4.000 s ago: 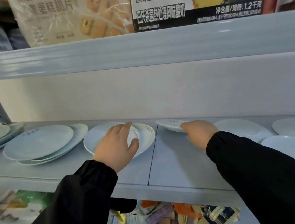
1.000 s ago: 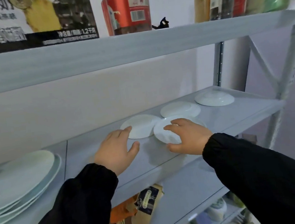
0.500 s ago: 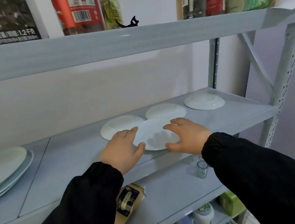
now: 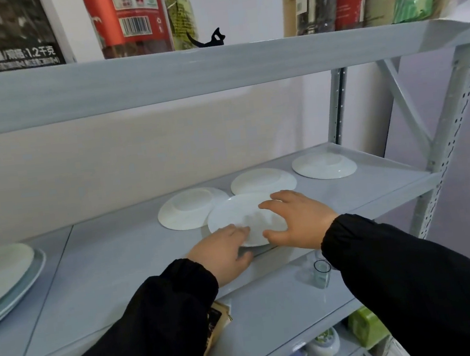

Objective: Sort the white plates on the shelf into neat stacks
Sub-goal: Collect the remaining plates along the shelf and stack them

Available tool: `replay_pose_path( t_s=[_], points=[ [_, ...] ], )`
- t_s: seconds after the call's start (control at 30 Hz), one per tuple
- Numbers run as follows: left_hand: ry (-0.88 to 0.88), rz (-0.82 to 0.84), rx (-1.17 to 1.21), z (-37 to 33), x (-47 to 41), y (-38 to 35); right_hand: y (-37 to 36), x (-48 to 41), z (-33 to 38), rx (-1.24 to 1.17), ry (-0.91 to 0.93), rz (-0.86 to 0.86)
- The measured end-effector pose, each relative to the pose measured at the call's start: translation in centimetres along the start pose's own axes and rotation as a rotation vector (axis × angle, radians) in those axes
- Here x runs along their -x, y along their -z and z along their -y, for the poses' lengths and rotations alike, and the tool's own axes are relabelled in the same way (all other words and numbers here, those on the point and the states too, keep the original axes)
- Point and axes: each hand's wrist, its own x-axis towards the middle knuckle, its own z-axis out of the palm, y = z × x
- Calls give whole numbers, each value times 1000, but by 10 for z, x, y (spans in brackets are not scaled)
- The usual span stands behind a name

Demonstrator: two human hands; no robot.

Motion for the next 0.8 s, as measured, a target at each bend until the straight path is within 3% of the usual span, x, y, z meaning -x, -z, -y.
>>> replay_pose_path(
  t_s=[0.27,0.5,0.63,0.8],
  points=[
    [-169,64,-390,2,-3,7,2,-13,15,4,-45,-36],
    [-216,32,-399,39,32,8,-3,-36,42,-31,-38,-68],
    [-151,32,-350,66,66,11,-7,-57,69,-45,-2,-73],
    [58,84,-346,114,106,22,-21,-91,106,-90,36,-69]
  ],
)
